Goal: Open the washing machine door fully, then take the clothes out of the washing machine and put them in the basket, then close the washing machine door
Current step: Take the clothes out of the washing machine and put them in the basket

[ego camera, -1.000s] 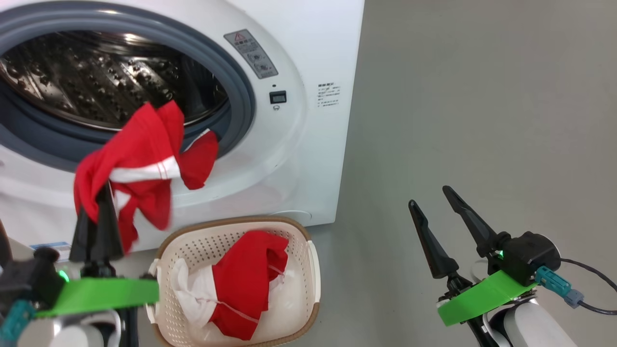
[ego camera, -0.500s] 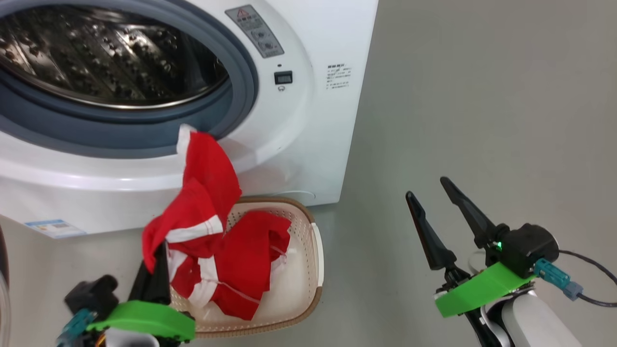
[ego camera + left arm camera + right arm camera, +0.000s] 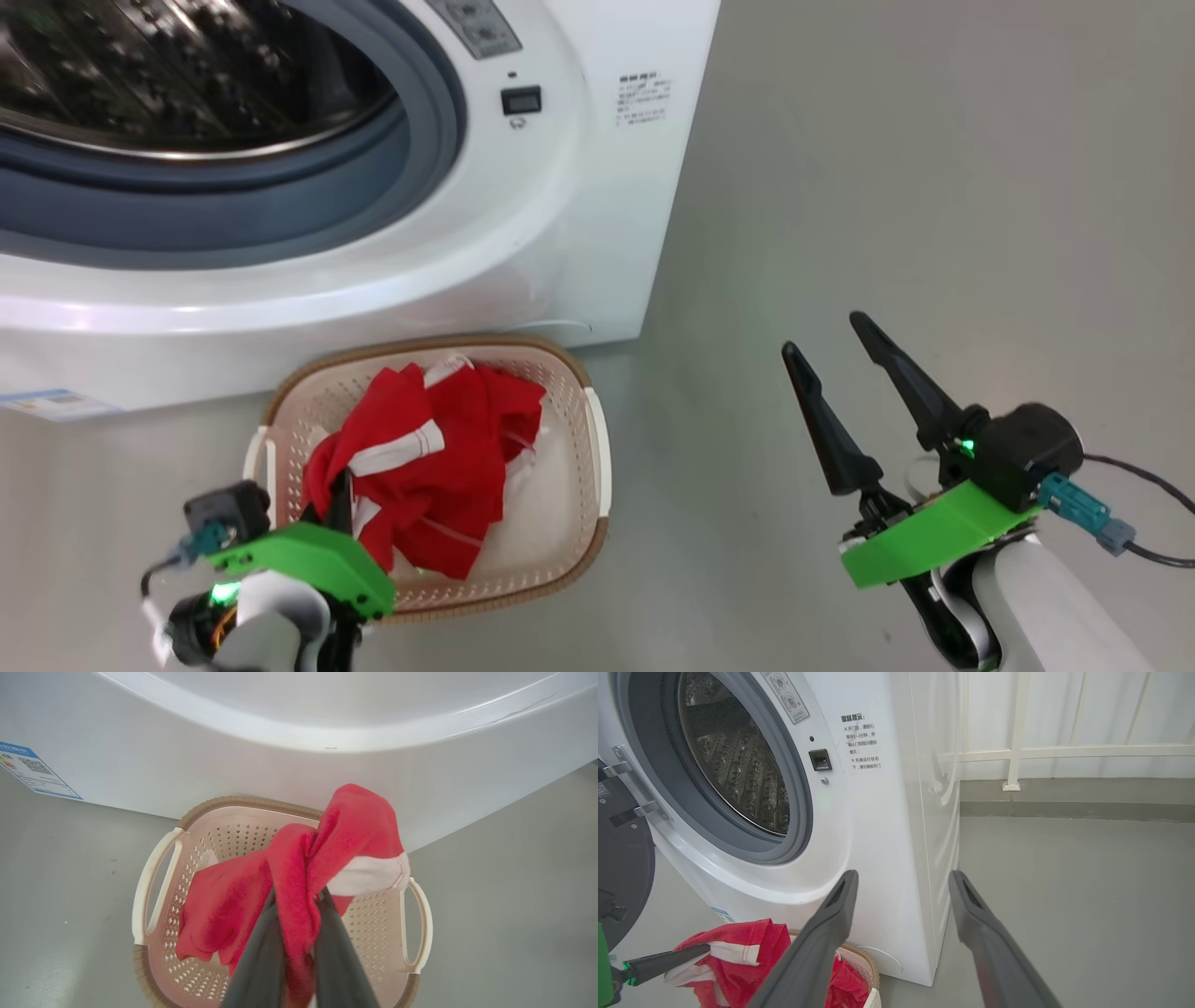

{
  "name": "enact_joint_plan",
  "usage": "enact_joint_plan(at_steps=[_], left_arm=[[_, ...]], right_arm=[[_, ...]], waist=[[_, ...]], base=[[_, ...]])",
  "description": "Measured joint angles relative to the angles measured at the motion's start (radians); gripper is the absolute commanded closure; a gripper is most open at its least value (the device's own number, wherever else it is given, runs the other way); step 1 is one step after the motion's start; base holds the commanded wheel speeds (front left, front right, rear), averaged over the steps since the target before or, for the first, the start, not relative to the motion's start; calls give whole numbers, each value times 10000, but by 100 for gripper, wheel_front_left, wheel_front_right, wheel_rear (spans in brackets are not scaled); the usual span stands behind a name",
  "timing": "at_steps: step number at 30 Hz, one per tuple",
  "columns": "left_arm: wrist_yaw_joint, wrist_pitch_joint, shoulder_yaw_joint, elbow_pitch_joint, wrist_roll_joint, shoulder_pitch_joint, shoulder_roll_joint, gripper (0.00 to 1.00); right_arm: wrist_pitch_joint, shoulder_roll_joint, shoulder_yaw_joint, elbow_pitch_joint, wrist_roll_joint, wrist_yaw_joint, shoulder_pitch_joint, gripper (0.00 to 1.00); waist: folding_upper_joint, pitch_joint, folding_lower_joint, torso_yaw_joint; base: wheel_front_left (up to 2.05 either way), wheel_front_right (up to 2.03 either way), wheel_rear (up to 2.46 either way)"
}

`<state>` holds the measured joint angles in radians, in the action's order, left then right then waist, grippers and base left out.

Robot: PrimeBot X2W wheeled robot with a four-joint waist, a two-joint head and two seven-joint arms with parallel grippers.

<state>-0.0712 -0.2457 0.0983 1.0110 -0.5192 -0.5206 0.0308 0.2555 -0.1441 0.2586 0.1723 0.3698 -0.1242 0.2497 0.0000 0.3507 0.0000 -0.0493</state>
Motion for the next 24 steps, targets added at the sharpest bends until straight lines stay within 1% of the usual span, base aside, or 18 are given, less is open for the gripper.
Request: enact_joint_plan(at_steps=[6, 9, 13, 14, 16, 17, 18, 19, 24], left_arm=[[-174, 349, 529, 1616, -90, -1103, -21, 100], [-263, 451, 725, 2080, -94, -1447, -59, 100], [-267, 573, 1037, 2435, -58, -1790, -63, 100], [-268, 593, 1074, 2481, -33, -1844, -65, 98], [-274, 593, 1093, 2537, -29, -1892, -67, 65], [-274, 593, 1103, 2585, -29, -1938, -67, 43], [-274, 583, 1108, 2606, -29, -1971, -65, 9], [-274, 575, 1112, 2627, -29, -2001, -63, 0], [-276, 533, 1189, 2729, -29, -2036, -58, 0]], right_arm=[[0, 4, 128, -44, 0, 0, 358, 0], [0, 12, 174, -48, 23, 0, 500, 0], [0, 44, 232, -19, 81, 0, 676, 0], [0, 61, 238, -13, 79, -2, 709, 0], [0, 82, 240, -12, 79, -2, 720, 0], [0, 102, 238, 0, 81, 0, 723, 0], [0, 127, 236, 15, 81, 0, 725, 0], [0, 151, 236, 31, 79, 0, 728, 0], [0, 190, 157, 140, 79, 0, 730, 0]], waist=[[0, 523, 0, -146], [0, 741, 0, -244], [0, 986, 0, -401], [0, 1040, 0, -444], [0, 1090, 0, -489], [0, 1130, 0, -533], [0, 1160, 0, -577], [0, 1183, 0, -619], [0, 1101, 0, -711]], base=[[0, 0, 0], [0, 0, 0], [0, 0, 0], [0, 0, 0], [0, 0, 0], [0, 0, 0], [0, 0, 0], [0, 0, 0], [0, 0, 0]])
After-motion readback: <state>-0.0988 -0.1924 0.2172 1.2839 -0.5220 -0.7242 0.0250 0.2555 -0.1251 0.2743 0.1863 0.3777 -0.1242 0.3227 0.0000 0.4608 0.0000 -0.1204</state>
